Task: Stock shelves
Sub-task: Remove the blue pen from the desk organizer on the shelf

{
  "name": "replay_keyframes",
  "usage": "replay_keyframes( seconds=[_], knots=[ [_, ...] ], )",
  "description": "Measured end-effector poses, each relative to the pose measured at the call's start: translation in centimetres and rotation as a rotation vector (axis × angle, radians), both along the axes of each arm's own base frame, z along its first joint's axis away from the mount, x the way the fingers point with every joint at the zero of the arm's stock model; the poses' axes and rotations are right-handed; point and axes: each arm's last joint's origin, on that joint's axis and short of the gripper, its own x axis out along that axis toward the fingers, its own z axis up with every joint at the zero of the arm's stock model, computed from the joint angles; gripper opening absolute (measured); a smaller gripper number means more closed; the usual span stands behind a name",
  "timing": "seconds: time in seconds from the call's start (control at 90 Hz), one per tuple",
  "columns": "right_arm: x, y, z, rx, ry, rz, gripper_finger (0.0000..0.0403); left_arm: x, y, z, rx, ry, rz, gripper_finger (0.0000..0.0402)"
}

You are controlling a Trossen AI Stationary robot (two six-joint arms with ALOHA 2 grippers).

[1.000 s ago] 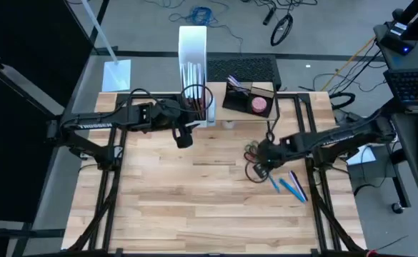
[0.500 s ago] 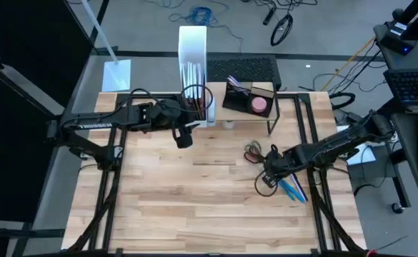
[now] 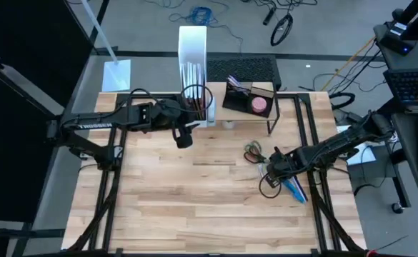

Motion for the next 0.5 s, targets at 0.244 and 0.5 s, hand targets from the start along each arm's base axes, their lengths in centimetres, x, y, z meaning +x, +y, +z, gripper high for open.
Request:
replay_keyframes(
  seconds=[0.244,0.5],
  knots=[
    [-0.08,-0.02,-0.05,0.010,0.012,-0.091,0.0042,-0.01,0.00,-0.01,0.000,0.001,0.000,0.0176],
    [0.04,0.03,0.34,0.013,0.006,-0.059,0.0109,-0.02,0.01,-0.03,-0.001,0.003,0.000,0.0176]
  ],
)
